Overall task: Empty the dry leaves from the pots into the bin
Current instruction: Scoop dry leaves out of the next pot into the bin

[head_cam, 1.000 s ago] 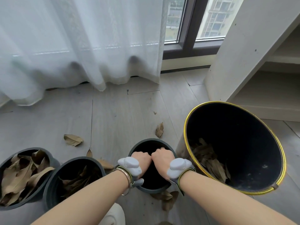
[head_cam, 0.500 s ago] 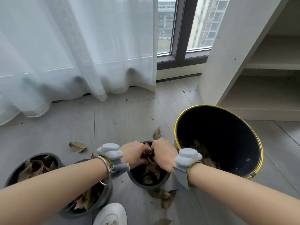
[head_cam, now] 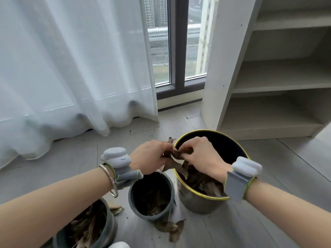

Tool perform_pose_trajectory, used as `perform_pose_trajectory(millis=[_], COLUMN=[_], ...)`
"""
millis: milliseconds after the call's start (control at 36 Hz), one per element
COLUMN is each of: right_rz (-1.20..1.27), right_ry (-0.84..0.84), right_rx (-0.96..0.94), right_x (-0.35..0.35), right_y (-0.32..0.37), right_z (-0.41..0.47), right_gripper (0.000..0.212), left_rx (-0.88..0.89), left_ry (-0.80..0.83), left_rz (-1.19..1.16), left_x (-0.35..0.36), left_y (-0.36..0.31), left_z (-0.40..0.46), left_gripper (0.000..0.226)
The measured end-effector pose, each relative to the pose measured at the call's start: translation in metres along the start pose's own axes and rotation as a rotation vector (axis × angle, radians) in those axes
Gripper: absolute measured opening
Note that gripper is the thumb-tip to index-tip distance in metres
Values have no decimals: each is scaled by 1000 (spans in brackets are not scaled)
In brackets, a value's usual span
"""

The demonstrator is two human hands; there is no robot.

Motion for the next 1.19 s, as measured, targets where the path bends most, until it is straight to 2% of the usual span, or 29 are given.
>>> perform_pose_trajectory(millis=[111, 306, 500, 667, 889, 1000, 1111, 1194], right_rz=[44, 101, 82, 18, -46, -63, -52, -13], right_ry=[-41, 5, 133, 277, 336, 297, 205, 72], right_rx=[49, 204, 344, 392, 379, 366, 331, 262], right_x=[-15, 2, 38, 62, 73, 68, 56, 43], right_y=[-30, -86, -143, -163, -166, -163, -152, -123], right_z=[-7, -17, -19, -18, -16, -15, -11, -5], right_gripper=[22, 20, 17, 21, 30, 34, 29, 23], left_rx=[31, -6, -104, -144, -113, -47, 47, 26], left_ry=[7, 52, 173, 244, 317, 188, -68, -243], left_rz=[-58, -41, -2, 66, 77, -2, -151, -197], left_x=[13, 62, 115, 140, 144, 115, 73, 48], left_y=[-25, -31, -24, -13, -9, -8, -2, 24], left_z=[19, 52, 79, 86, 83, 72, 46, 15], left_gripper=[21, 24, 28, 36, 33, 26, 18, 12])
Point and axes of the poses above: each hand's wrist, its own z-axis towards the middle knuckle, its own x-axis out of the palm, y = z × x, the point moved 8 cm from there along z, towards the middle knuckle, and after that the axes turned 8 degrees about -z, right-handed, at the moved point
